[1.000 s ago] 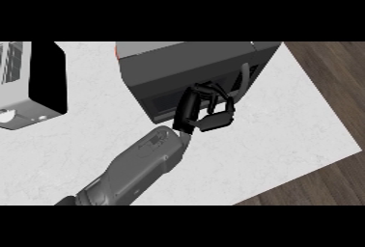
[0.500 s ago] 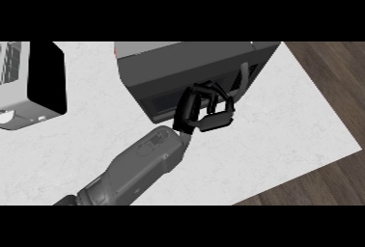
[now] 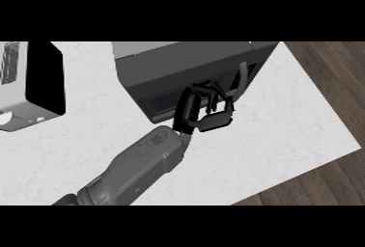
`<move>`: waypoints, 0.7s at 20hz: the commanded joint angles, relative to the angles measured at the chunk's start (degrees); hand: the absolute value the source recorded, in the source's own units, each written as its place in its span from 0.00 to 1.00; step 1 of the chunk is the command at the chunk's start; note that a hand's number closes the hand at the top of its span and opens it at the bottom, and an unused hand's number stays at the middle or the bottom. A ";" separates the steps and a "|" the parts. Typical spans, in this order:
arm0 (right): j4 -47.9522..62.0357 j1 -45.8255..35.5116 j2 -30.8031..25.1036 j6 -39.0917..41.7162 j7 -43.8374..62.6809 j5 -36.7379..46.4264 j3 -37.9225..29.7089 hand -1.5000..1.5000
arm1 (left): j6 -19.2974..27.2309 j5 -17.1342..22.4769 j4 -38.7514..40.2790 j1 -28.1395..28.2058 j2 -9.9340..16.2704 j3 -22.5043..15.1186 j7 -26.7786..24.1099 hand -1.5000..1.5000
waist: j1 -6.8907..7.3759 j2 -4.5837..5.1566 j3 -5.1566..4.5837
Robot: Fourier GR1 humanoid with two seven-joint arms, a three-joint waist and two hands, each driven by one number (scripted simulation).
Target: Pick up the milk, place it into the microwave and close the microwave
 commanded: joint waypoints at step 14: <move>5.40 -4.37 -6.60 1.06 0.19 0.70 -3.92 0.00 | -0.77 4.51 4.86 -5.74 0.01 1.09 -2.29 1.00 | -0.25 1.06 0.13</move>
